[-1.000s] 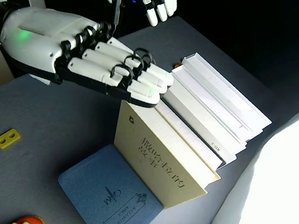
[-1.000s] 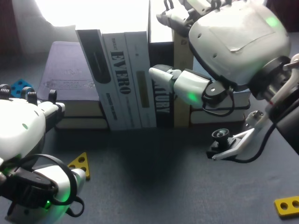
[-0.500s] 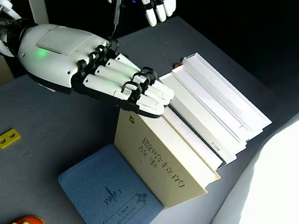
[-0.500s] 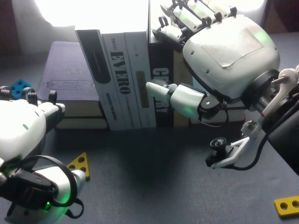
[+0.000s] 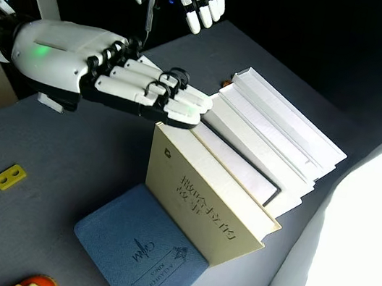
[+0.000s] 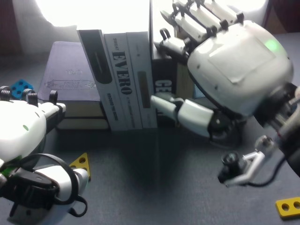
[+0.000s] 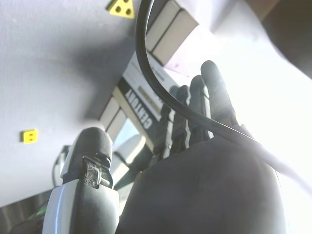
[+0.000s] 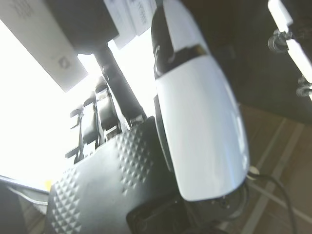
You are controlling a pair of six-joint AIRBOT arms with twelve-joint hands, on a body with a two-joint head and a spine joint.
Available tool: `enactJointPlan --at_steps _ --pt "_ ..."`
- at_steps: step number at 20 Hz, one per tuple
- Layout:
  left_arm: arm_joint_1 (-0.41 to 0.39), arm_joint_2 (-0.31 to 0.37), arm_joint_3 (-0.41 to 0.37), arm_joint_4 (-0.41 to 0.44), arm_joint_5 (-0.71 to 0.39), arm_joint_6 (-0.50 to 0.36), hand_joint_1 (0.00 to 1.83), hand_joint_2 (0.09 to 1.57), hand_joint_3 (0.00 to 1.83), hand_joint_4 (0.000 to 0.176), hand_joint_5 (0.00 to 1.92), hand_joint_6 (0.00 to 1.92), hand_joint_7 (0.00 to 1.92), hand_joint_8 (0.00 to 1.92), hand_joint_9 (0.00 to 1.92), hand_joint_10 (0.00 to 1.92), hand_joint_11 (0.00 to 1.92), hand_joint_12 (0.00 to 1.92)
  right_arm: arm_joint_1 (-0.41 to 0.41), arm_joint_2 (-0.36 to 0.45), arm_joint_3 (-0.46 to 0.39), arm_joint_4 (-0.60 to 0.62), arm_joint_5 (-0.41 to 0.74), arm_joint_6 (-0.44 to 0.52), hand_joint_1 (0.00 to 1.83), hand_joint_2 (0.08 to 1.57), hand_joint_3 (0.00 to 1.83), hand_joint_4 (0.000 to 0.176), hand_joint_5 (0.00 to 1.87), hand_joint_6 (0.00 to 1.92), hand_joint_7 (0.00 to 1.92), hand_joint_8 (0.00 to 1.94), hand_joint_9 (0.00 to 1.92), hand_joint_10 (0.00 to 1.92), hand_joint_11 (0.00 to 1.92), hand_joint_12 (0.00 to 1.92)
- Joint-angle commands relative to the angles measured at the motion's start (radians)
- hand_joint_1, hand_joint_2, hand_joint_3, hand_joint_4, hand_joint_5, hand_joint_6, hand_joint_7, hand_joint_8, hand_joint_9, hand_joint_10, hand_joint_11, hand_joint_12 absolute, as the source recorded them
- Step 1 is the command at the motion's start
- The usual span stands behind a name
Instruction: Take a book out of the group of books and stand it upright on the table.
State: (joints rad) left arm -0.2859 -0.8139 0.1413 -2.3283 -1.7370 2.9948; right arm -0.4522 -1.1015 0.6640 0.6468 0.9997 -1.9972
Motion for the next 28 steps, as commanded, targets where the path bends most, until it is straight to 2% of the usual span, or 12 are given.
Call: enactJointPlan --at_steps 1,3,4,6,7,10,15,17,18,21,22,28 --pt "-0.016 -0.001 -0.002 0.085 0.007 0.004 0.26 1.37 0.00 0.034 0.05 0.00 0.07 0.00 0.04 0.00 0.00 0.40 -0.007 0.015 -0.015 -0.031 0.061 -0.013 0.27 1.17 0.00 0.004 0.65 0.19 0.10 0.01 0.00 0.00 0.00 0.00" --pt "-0.016 -0.001 -0.003 0.085 0.007 0.004 0.25 1.37 0.00 0.038 0.05 0.00 0.06 0.00 0.04 0.00 0.00 0.39 -0.019 0.041 -0.052 -0.025 0.058 -0.030 0.22 1.18 0.00 0.010 0.64 0.18 0.09 0.00 0.00 0.00 0.00 0.00" --pt "-0.016 -0.001 -0.003 0.085 0.007 0.004 0.27 1.37 0.00 0.038 0.06 0.00 0.06 0.00 0.04 0.00 0.00 0.38 -0.019 0.053 -0.071 -0.005 0.045 -0.047 0.24 1.18 0.00 0.000 0.62 0.17 0.07 0.00 0.00 0.00 0.00 0.00" --pt "-0.016 -0.001 -0.003 0.085 0.007 0.004 0.30 1.36 0.00 0.034 0.07 0.01 0.08 0.01 0.05 0.01 0.00 0.39 -0.017 0.074 -0.102 0.029 0.028 -0.066 0.23 1.17 0.00 0.006 0.62 0.17 0.08 0.00 0.00 0.00 0.00 0.00" --pt "-0.016 -0.001 -0.003 0.085 0.007 0.004 0.27 1.37 0.00 0.032 0.06 0.00 0.08 0.00 0.05 0.00 0.00 0.40 -0.017 0.085 -0.118 0.037 0.024 -0.073 0.25 1.17 0.00 0.000 0.62 0.16 0.07 0.00 0.00 0.00 0.00 0.00" --pt "-0.016 -0.001 -0.003 0.084 0.007 0.004 0.29 1.36 0.00 0.037 0.05 0.00 0.06 0.00 0.03 0.00 0.00 0.31 -0.024 0.126 -0.170 0.041 0.017 -0.083 0.24 1.17 0.00 0.000 0.62 0.16 0.08 0.00 0.00 0.00 0.00 0.00" --pt "-0.016 -0.001 -0.003 0.083 0.007 0.004 0.29 1.36 0.00 0.037 0.05 0.00 0.06 0.00 0.03 0.00 0.00 0.30 -0.047 0.176 -0.241 0.077 -0.005 -0.110 0.24 1.17 0.00 0.000 0.62 0.16 0.08 0.00 0.00 0.00 0.00 0.00" --pt "-0.016 -0.001 -0.003 0.083 0.007 0.004 0.29 1.36 0.00 0.041 0.06 0.01 0.07 0.00 0.04 0.00 0.00 0.32 -0.057 0.186 -0.253 0.081 -0.009 -0.117 0.24 1.17 0.00 0.000 0.63 0.16 0.08 0.00 0.00 0.00 0.00 0.00" --pt "-0.016 -0.001 -0.003 0.083 0.007 0.004 0.31 1.35 0.00 0.033 0.07 0.01 0.09 0.01 0.05 0.00 0.00 0.34 -0.063 0.192 -0.260 0.085 -0.010 -0.122 0.20 1.18 0.00 0.000 0.62 0.15 0.06 0.00 0.00 0.00 0.00 0.00" --pt "-0.016 -0.001 -0.003 0.082 0.007 0.004 0.35 1.35 0.00 0.029 0.09 0.01 0.10 0.00 0.04 0.00 0.00 0.31 -0.091 0.206 -0.283 0.085 -0.019 -0.145 0.21 1.17 0.00 0.000 0.64 0.15 0.06 0.00 0.00 0.00 0.00 0.00" --pt "-0.016 -0.001 -0.003 0.082 0.007 0.004 0.29 1.36 0.00 0.029 0.07 0.00 0.09 0.00 0.05 0.00 0.00 0.34 -0.103 0.207 -0.287 0.085 -0.024 -0.150 0.21 1.18 0.00 0.000 0.63 0.15 0.05 0.00 0.00 0.00 0.00 0.00" --pt "-0.016 -0.001 -0.003 0.080 0.007 0.004 0.29 1.35 0.00 0.036 0.07 0.00 0.07 0.00 0.03 0.00 0.00 0.32 -0.151 0.206 -0.285 0.085 -0.054 -0.158 0.21 1.19 0.01 0.000 0.63 0.14 0.04 0.00 0.00 0.00 0.00 0.00"
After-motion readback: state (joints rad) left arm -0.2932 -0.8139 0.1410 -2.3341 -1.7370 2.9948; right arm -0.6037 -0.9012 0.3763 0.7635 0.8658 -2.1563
